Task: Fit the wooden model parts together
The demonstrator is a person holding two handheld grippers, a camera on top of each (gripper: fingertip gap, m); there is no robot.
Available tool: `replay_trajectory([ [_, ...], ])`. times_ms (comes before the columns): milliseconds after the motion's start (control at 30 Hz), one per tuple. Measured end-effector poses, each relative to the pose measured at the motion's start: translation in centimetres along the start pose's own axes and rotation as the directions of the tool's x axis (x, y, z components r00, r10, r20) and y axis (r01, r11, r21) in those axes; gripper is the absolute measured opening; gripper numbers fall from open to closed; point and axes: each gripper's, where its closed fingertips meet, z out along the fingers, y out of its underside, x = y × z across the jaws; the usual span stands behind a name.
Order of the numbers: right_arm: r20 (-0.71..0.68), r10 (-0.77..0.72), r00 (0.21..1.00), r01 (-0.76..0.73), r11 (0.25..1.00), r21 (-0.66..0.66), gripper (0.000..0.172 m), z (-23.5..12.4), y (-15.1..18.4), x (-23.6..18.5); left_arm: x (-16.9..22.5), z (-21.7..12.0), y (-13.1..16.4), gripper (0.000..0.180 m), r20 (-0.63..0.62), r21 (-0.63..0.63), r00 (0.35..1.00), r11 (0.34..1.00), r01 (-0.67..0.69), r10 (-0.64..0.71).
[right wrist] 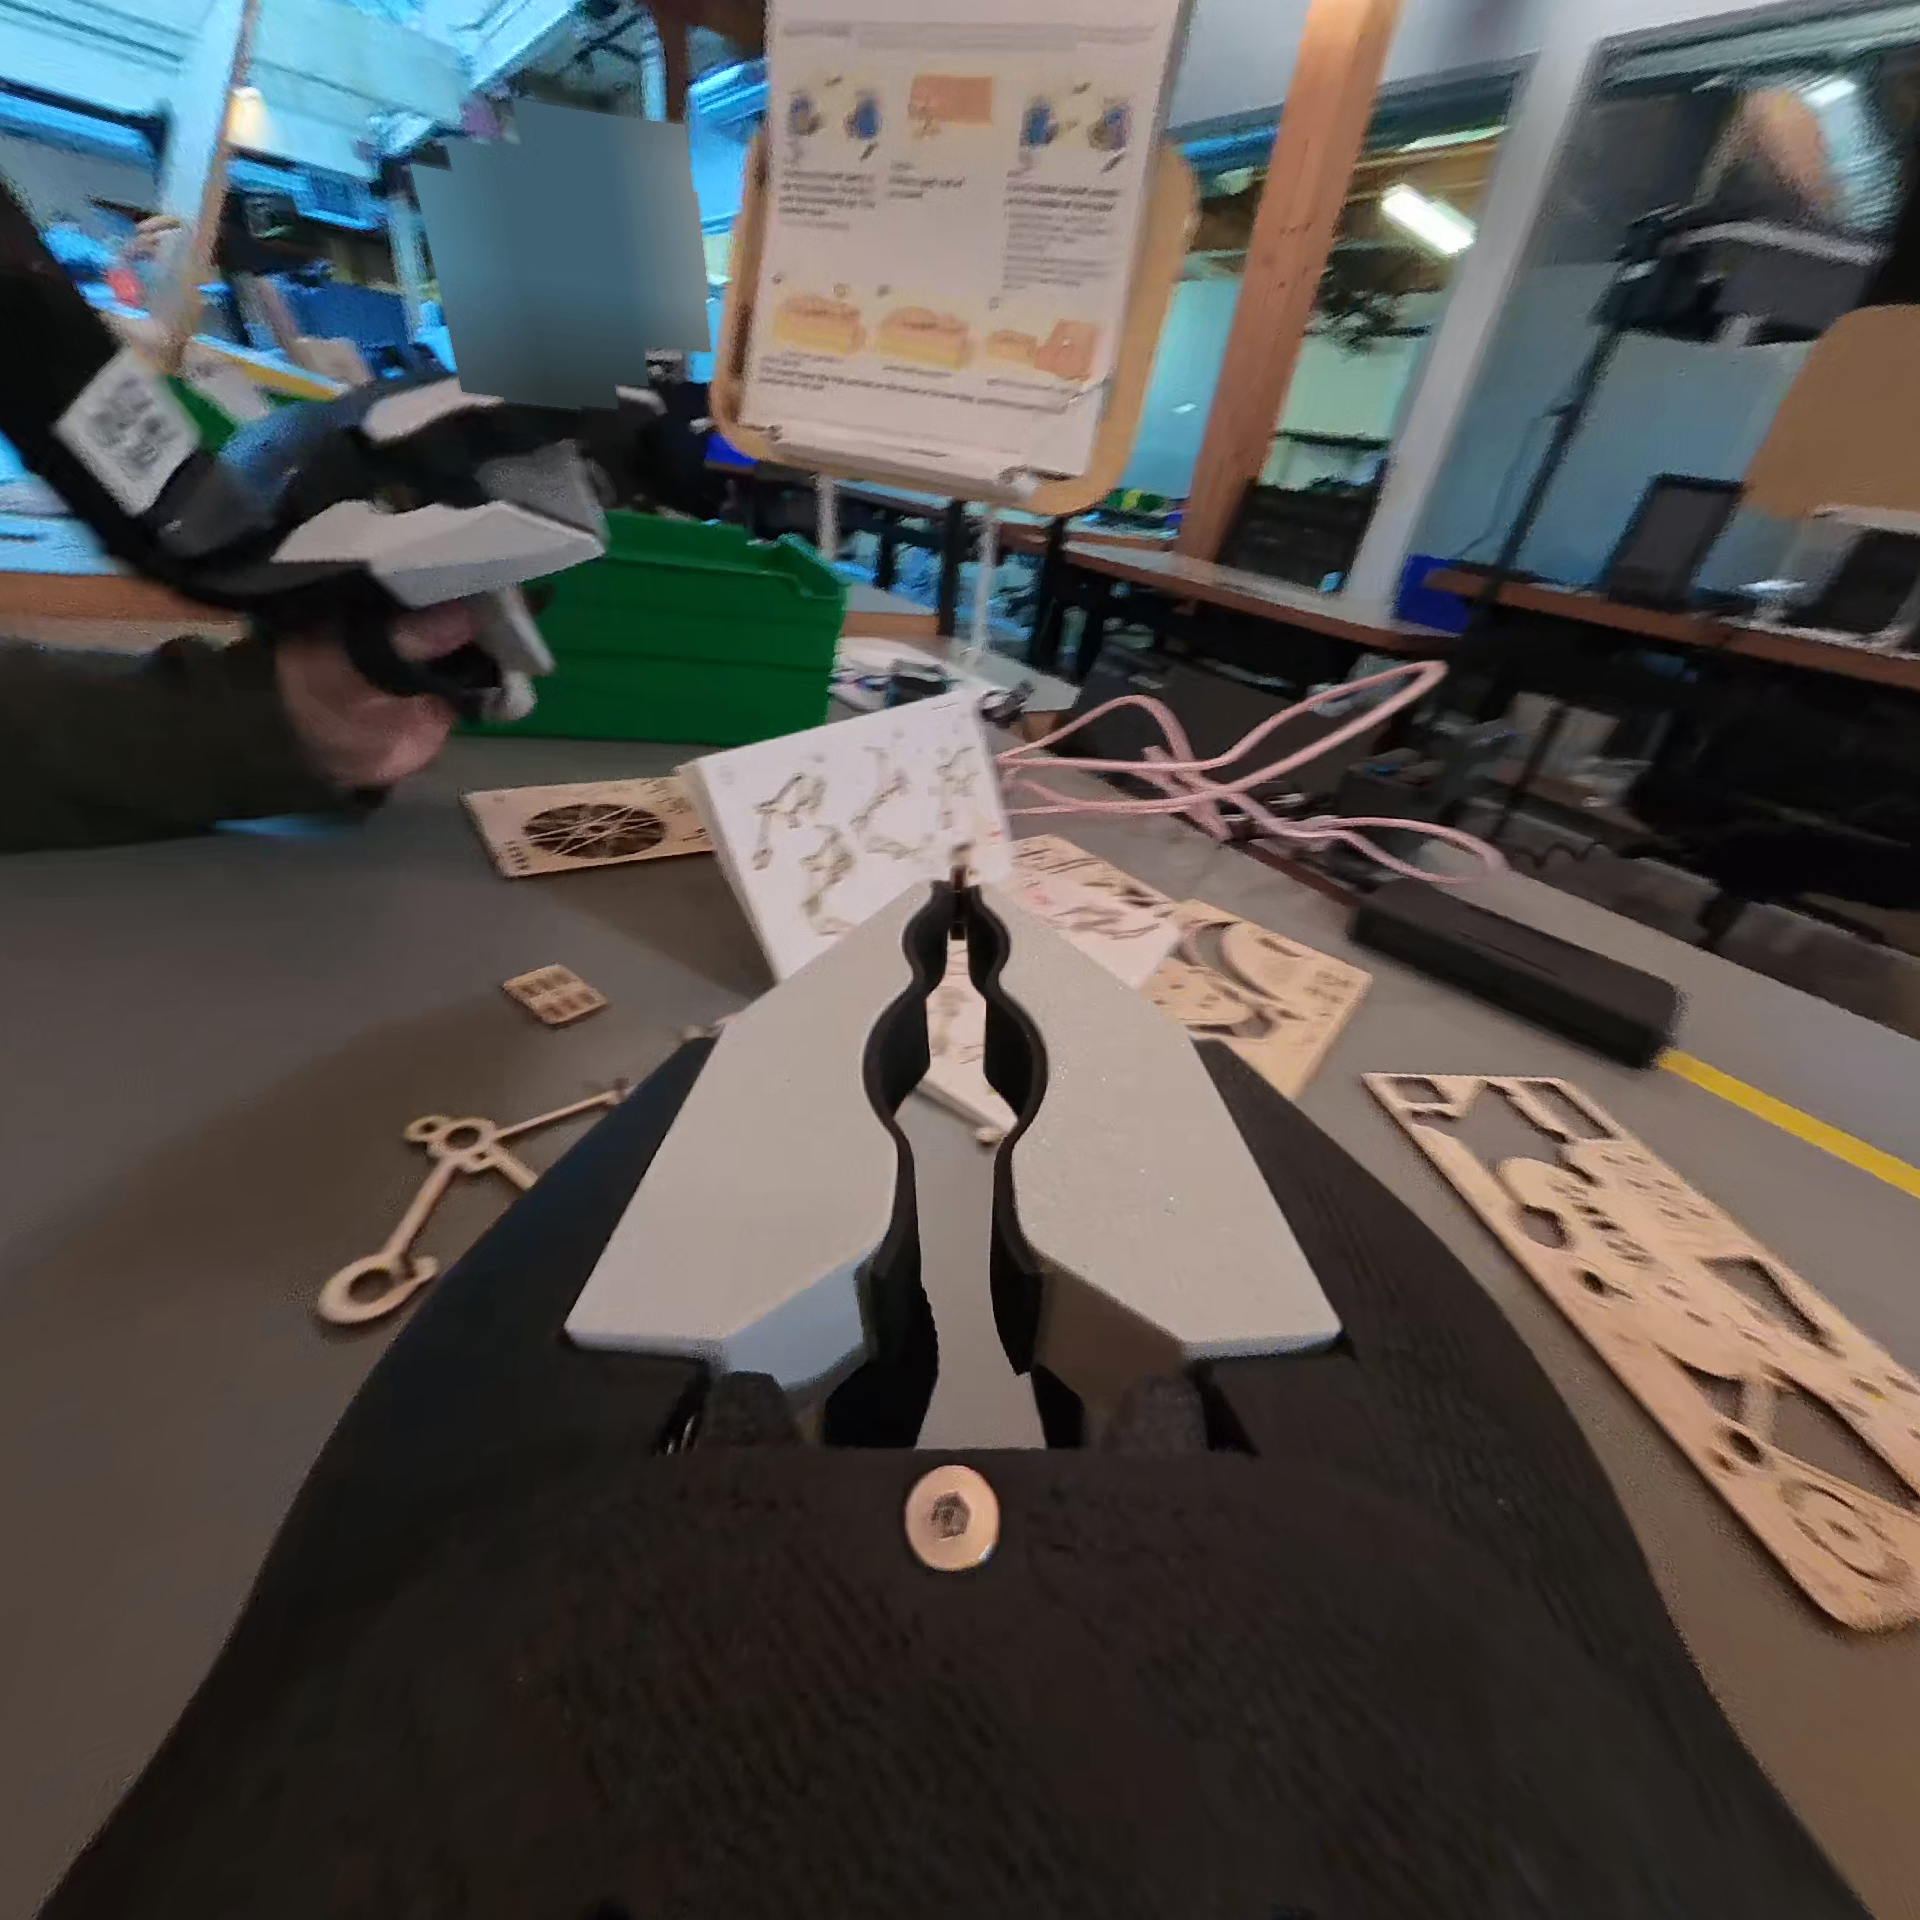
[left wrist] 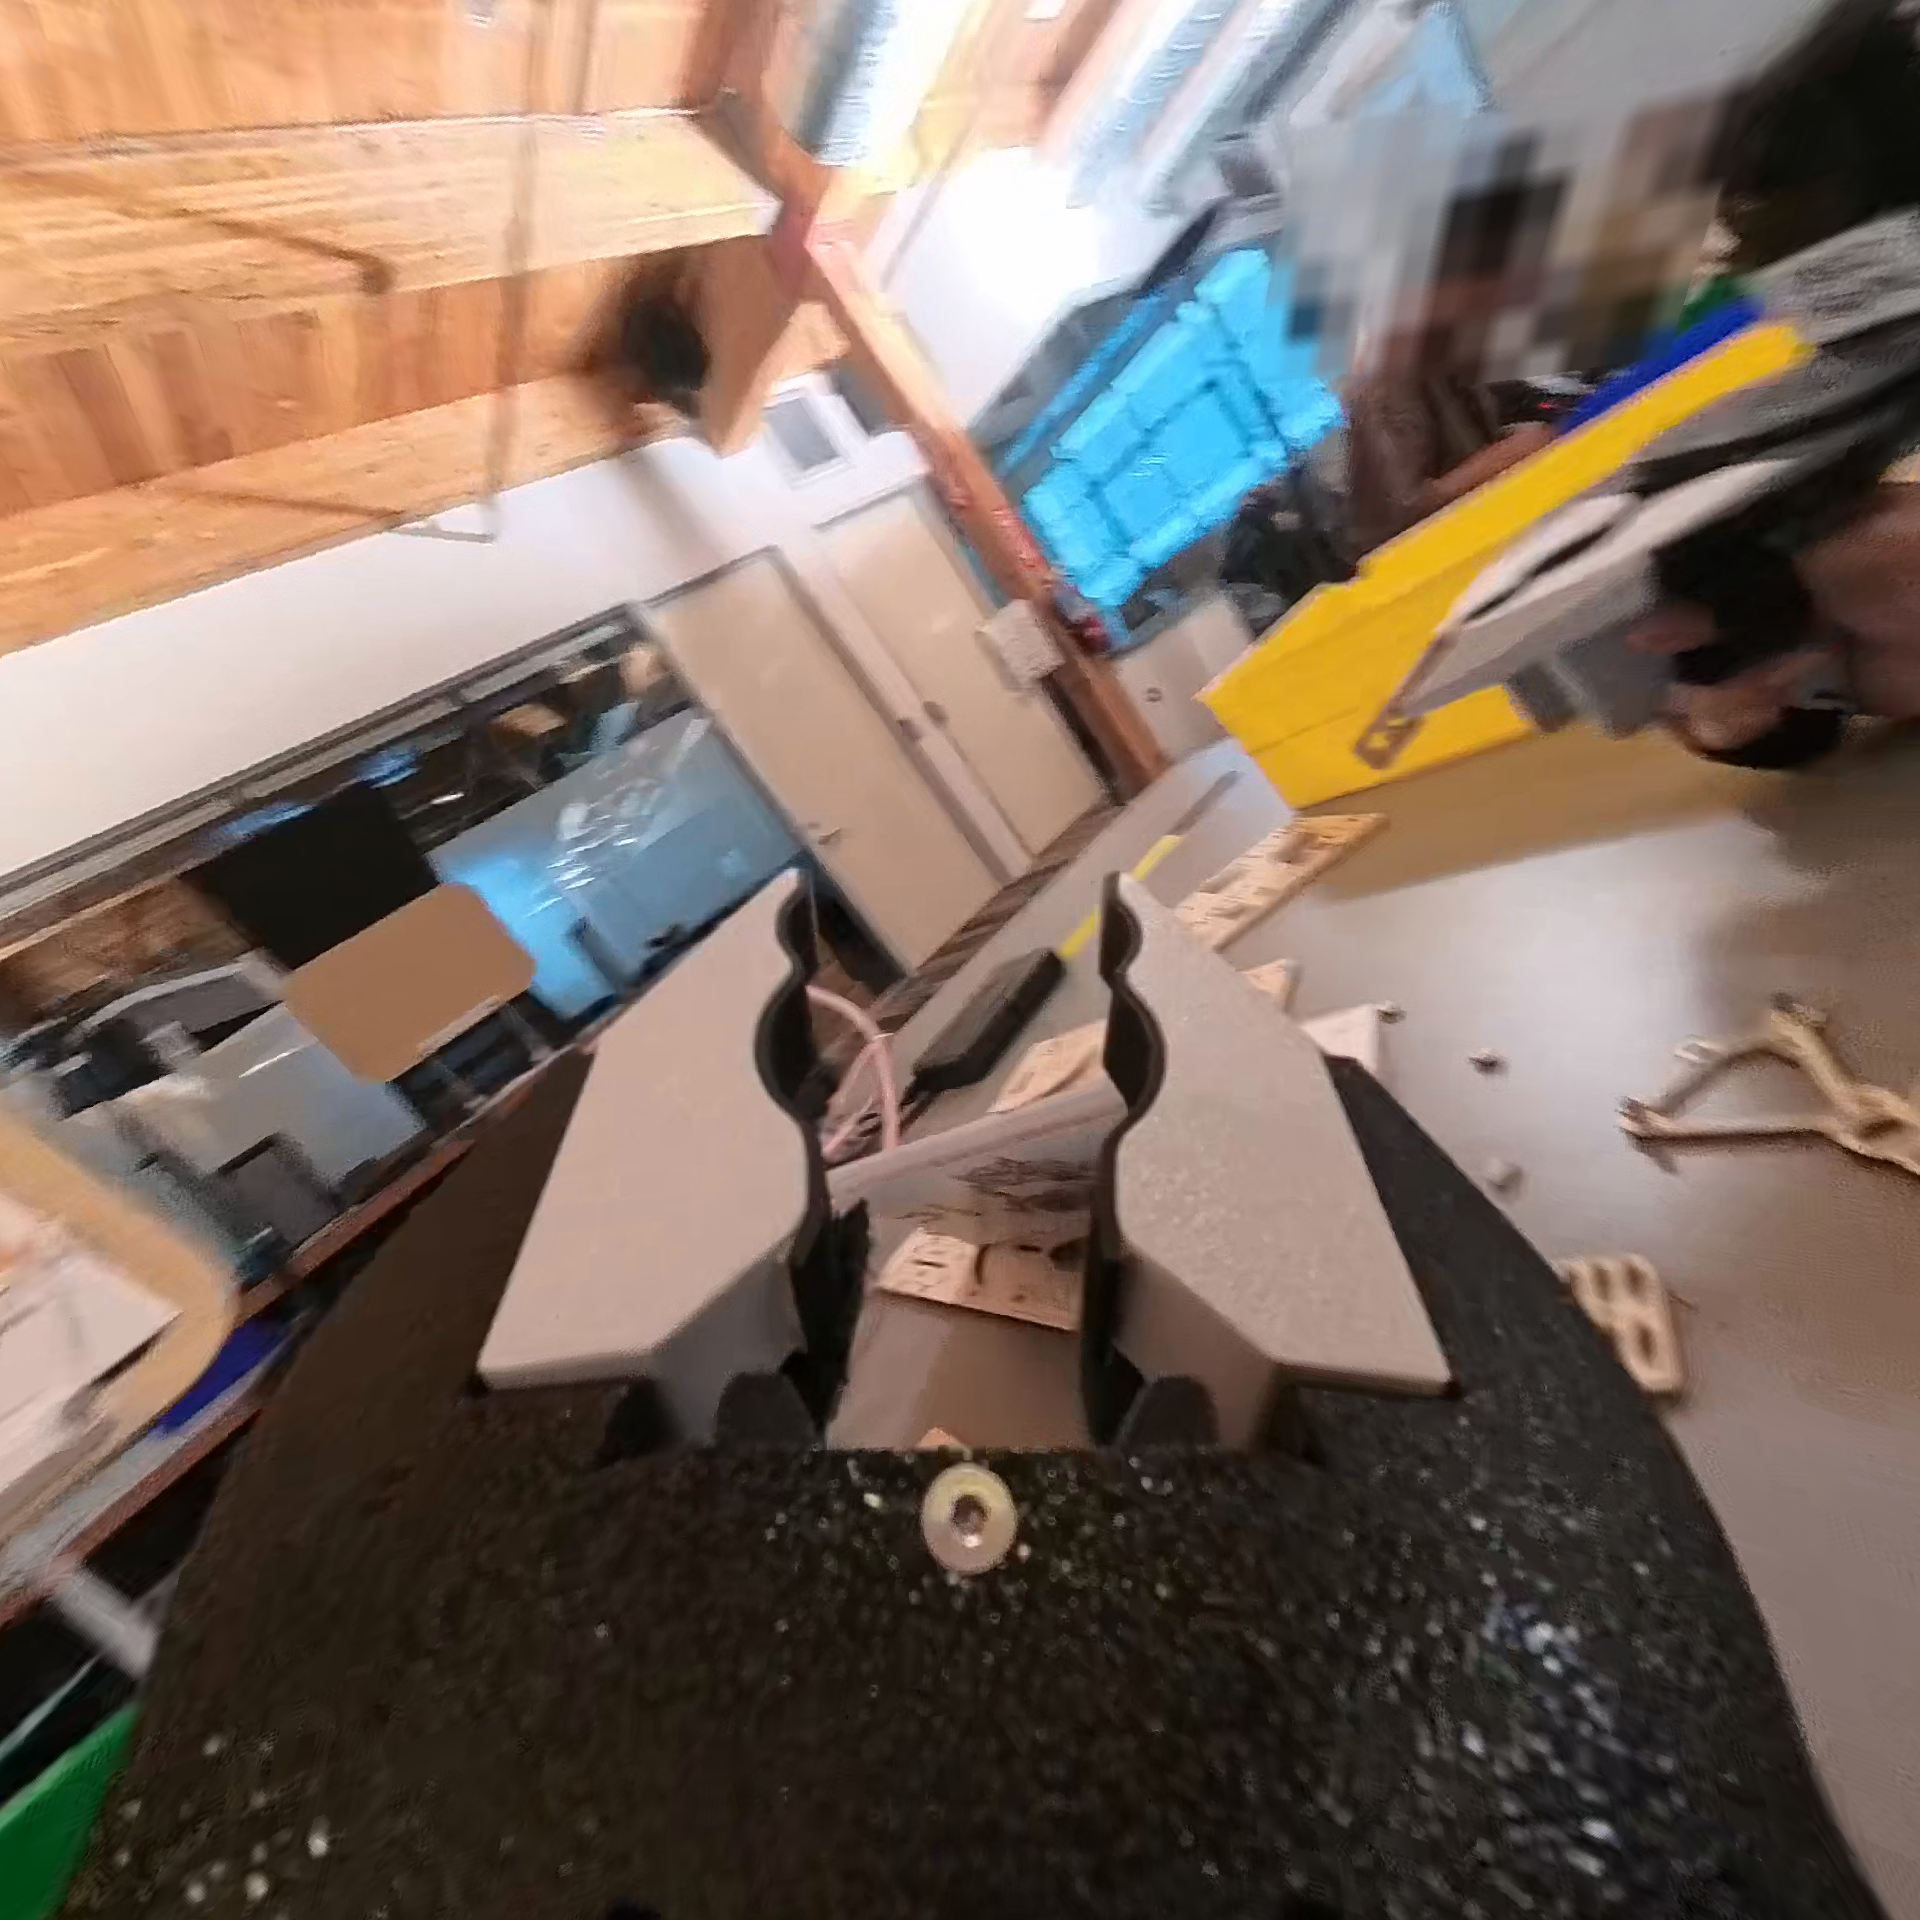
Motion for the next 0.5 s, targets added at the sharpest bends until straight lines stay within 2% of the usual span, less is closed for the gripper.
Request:
replay_trajectory([
  [33,0.059,0.019,0.998,-0.017,0.999,-0.031,0.000,0.4,0.4,-1.0,1.3,0.0,-0.1,0.048,-0.116,-0.014,0.993,1.000,-0.006,0.004],
  [100,0.149,0.080,0.986,-0.065,0.993,-0.103,0.000,1.4,0.8,-3.0,4.3,-0.7,0.8,0.043,-0.378,-0.139,0.924,0.990,0.007,-0.059],
  [133,0.184,0.109,0.977,-0.084,0.987,-0.139,0.000,1.9,0.9,-4.0,5.6,-1.3,1.2,0.041,-0.471,-0.206,0.875,0.978,0.015,-0.113],
  [200,0.220,0.184,0.958,-0.126,0.959,-0.252,0.000,3.0,1.6,-5.5,7.3,-2.2,1.8,0.040,-0.570,-0.308,0.796,0.951,0.023,-0.204],
  [267,0.222,0.251,0.942,-0.169,0.929,-0.330,0.000,4.2,1.9,-6.7,8.7,-2.7,2.7,0.042,-0.602,-0.422,0.738,0.906,0.030,-0.305],
  [367,0.227,0.335,0.914,-0.217,0.879,-0.425,0.000,5.4,2.6,-8.2,11.0,-3.4,5.0,0.052,-0.588,-0.607,0.658,0.795,0.025,-0.470],
  [500,0.210,0.419,0.883,-0.289,0.839,-0.461,0.000,6.0,3.2,-8.9,13.4,-3.5,7.5,0.048,-0.505,-0.740,0.628,0.672,0.039,-0.593],
])
